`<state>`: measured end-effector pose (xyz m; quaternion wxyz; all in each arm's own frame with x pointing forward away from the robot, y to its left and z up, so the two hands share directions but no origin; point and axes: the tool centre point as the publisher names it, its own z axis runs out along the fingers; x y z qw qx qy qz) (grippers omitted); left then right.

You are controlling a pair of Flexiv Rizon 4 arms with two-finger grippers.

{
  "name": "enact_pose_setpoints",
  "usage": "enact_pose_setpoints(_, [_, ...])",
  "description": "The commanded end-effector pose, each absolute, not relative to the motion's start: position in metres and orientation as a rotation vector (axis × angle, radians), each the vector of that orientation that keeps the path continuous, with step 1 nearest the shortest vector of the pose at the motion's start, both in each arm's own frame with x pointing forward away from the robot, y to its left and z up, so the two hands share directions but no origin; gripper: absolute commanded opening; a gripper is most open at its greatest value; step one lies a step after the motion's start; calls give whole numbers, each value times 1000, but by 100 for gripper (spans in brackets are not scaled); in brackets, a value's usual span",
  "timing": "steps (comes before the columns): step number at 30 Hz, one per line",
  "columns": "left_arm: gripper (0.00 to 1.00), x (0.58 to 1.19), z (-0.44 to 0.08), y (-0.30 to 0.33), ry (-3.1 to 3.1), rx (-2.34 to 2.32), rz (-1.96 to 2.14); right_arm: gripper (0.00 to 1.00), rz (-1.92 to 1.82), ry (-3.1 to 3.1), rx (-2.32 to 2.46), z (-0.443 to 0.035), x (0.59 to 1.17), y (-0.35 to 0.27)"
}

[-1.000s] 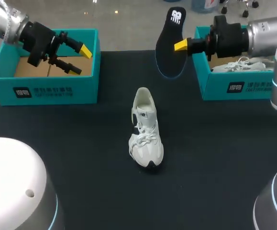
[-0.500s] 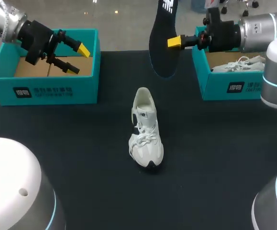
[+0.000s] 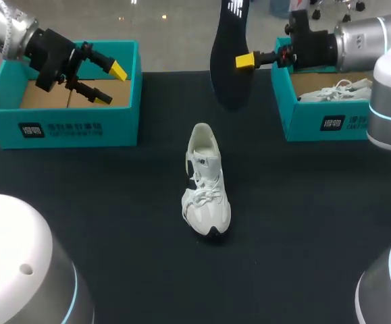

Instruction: Take the shoe out of the shoebox, open the shoe tongue, remove and reinsert the insole, then place the shoe into the shoebox

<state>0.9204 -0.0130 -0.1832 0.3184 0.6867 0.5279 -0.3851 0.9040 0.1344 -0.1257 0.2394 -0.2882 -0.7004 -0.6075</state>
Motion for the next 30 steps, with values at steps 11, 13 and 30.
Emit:
enact_pose_setpoints(11, [100, 920, -183, -13, 1389, 1808, -1011, 0, -1607, -1920, -677, -162, 937, 172])
enact_pose_setpoints(13, [100, 920, -183, -13, 1389, 1808, -1011, 0, -1610, -1918, -674, -167, 938, 176])
enact_pose_setpoints(30, [100, 920, -183, -13, 1389, 1808, -1011, 0, -1565, -1967, -671, -181, 934, 182])
